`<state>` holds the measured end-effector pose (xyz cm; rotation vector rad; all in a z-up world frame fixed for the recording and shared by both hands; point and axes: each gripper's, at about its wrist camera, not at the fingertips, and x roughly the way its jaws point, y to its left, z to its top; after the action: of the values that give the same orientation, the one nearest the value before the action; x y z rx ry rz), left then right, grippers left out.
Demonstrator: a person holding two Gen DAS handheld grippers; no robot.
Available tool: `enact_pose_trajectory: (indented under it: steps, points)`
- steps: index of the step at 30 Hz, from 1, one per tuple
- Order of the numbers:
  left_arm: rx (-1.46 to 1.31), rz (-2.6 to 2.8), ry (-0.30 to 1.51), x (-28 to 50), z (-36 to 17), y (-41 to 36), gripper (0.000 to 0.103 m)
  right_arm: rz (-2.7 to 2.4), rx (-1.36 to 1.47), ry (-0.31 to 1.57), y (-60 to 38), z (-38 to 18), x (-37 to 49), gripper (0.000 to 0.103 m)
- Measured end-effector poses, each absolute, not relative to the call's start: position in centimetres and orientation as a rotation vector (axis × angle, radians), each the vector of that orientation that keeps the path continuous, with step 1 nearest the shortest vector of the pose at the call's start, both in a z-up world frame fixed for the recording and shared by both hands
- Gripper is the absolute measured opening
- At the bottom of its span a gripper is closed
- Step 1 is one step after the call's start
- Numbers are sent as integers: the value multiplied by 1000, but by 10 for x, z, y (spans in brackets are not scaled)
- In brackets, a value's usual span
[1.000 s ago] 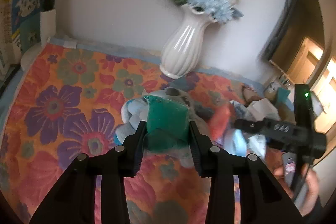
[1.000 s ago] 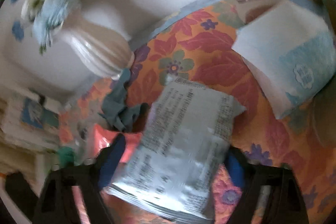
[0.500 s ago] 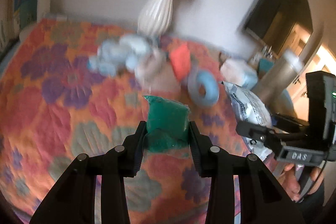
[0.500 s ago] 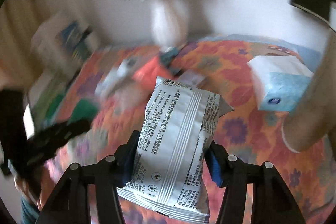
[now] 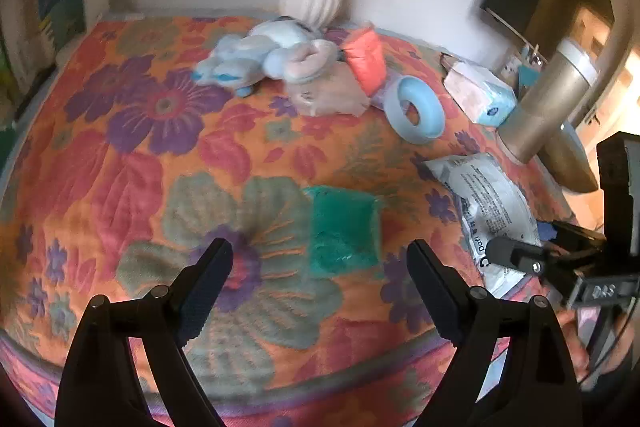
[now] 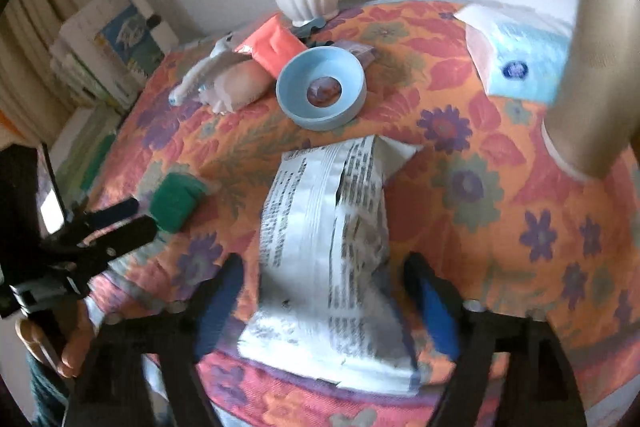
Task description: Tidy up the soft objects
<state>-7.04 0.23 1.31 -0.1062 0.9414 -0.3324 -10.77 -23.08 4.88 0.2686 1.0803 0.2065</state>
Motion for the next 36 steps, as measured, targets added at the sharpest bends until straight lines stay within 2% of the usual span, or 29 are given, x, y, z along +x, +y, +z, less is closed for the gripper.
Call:
enact_pose_trajectory:
  steps: [3,5,6,7,8,9,12,23,36]
  points:
    - [-64,-339,936,-68,11,-13,87,146,250,1058,-219,48,-114,99]
    - [-47,-348,943,-68,7,-21,69,95,180,1056,-206,47,-114,98]
    - [-39,-358,951,-68,5,-24,47,67,143,1052,-199,46,-114,98]
    - [-20,-348,939,-69,5,-26,36,43,116,1044,-195,45,-114,92]
    - [-2,-350,930,-70,6,-28,36,25,87,1025,-192,45,-116,84]
    - [-1,-359,929,-71,6,-30,36,19,56,1007,-188,46,-118,68]
    - [-17,-389,895,-77,16,-32,36,39,34,964,-186,52,-123,61]
    - [-1,-548,750,-80,79,-94,36,-12,148,845,-251,113,-142,60]
    - [133,-883,683,-89,108,-249,36,-179,109,826,-382,163,-194,60]
